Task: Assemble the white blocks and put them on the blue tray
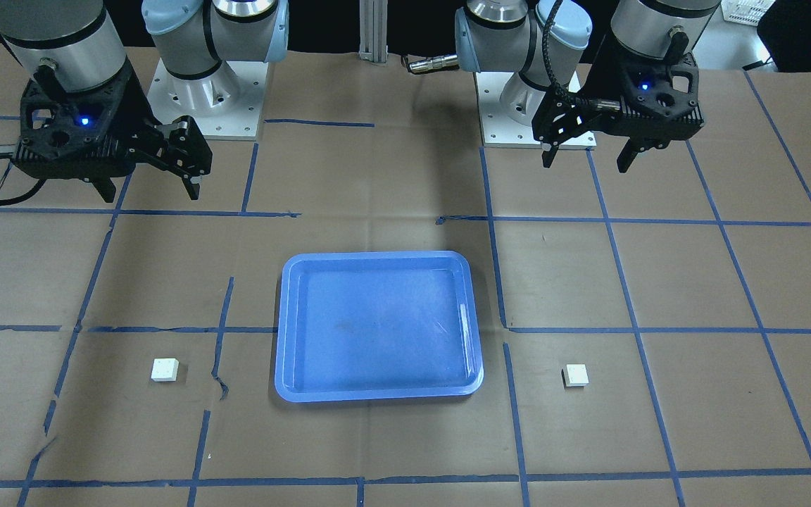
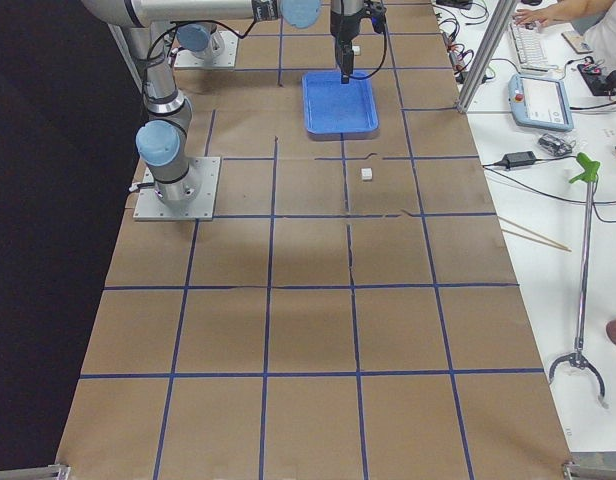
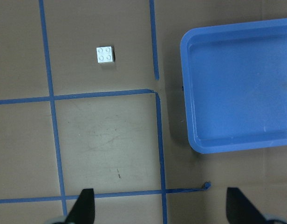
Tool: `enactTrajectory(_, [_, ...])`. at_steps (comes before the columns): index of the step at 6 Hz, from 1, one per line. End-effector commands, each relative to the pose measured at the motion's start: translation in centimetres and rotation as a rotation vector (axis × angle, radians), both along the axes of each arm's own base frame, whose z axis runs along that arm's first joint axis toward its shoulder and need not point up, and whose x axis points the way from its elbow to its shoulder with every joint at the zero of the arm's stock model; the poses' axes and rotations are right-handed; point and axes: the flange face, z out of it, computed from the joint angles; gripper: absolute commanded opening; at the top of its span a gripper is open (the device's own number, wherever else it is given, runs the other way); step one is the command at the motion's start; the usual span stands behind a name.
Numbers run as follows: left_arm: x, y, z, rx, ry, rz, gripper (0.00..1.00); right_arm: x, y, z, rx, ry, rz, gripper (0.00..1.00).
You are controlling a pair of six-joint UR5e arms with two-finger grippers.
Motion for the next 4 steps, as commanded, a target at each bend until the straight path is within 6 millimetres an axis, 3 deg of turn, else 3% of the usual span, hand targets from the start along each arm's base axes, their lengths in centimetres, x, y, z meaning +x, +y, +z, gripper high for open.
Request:
enactTrajectory(1, [0.10, 0.13, 0.01, 0.006, -0.003, 0.001, 0.99, -0.16, -0.09, 0.17, -0.010, 0.003, -0.001, 1.00])
enactTrajectory(4, [0.75, -0.01, -0.01, 0.008, -0.003, 0.014, 0.99, -0.40, -0.16, 0.18, -0.012, 0.003, -0.004, 1.00])
